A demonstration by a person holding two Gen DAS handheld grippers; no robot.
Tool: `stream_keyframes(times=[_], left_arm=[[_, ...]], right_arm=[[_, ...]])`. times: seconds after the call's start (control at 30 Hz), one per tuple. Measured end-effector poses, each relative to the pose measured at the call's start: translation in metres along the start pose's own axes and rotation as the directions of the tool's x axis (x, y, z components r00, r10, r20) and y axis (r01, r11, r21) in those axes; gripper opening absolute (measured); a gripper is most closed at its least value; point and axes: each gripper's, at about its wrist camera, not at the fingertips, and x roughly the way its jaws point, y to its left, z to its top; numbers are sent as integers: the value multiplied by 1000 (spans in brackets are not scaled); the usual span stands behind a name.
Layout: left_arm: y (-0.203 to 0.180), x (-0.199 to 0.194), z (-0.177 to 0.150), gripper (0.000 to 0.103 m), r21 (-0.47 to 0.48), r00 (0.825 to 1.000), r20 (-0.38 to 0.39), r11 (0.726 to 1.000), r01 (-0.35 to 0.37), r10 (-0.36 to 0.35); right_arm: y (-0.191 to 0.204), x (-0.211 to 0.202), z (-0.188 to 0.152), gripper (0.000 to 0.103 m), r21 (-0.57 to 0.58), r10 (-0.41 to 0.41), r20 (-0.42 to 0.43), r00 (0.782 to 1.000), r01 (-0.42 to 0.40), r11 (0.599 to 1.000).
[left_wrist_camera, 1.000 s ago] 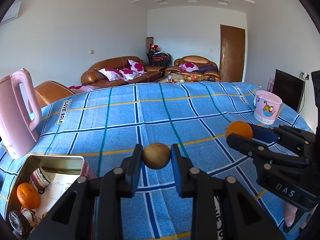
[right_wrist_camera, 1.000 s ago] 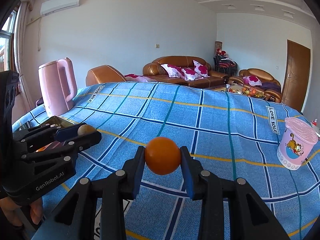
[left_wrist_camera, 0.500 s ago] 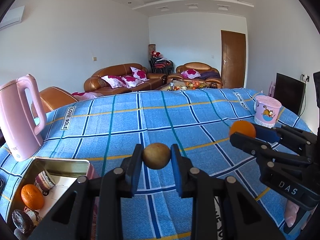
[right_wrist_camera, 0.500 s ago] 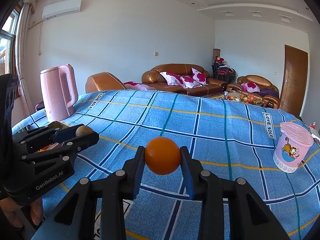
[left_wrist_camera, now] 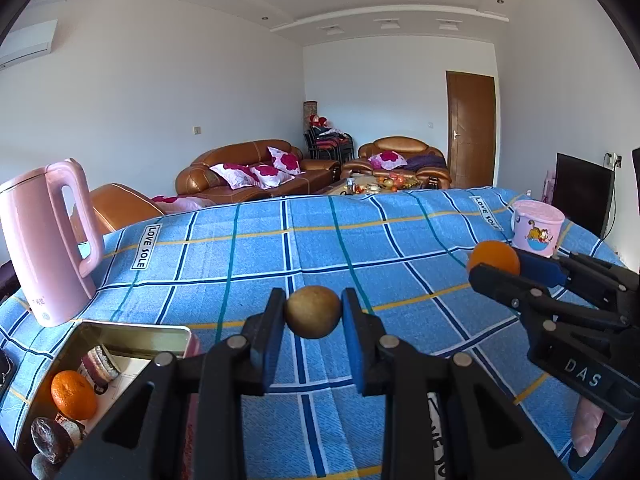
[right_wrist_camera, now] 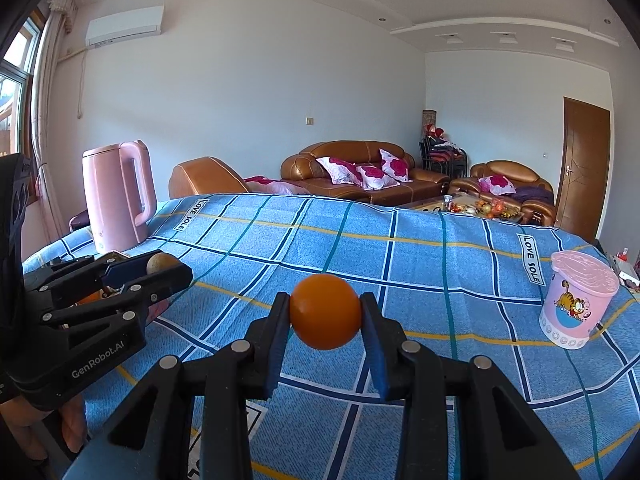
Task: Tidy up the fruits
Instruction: 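Lift the small brown fruit with the left tool while the right tool lifts the orange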
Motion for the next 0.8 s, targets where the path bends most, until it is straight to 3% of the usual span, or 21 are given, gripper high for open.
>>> stream_keyframes(times=[0.8], left_arm=[[3,-21,-6,30,-7,999,50,1000,-13,13]], right_arm=[[11,-24,-5,37,3,19,61,998,-19,1000]])
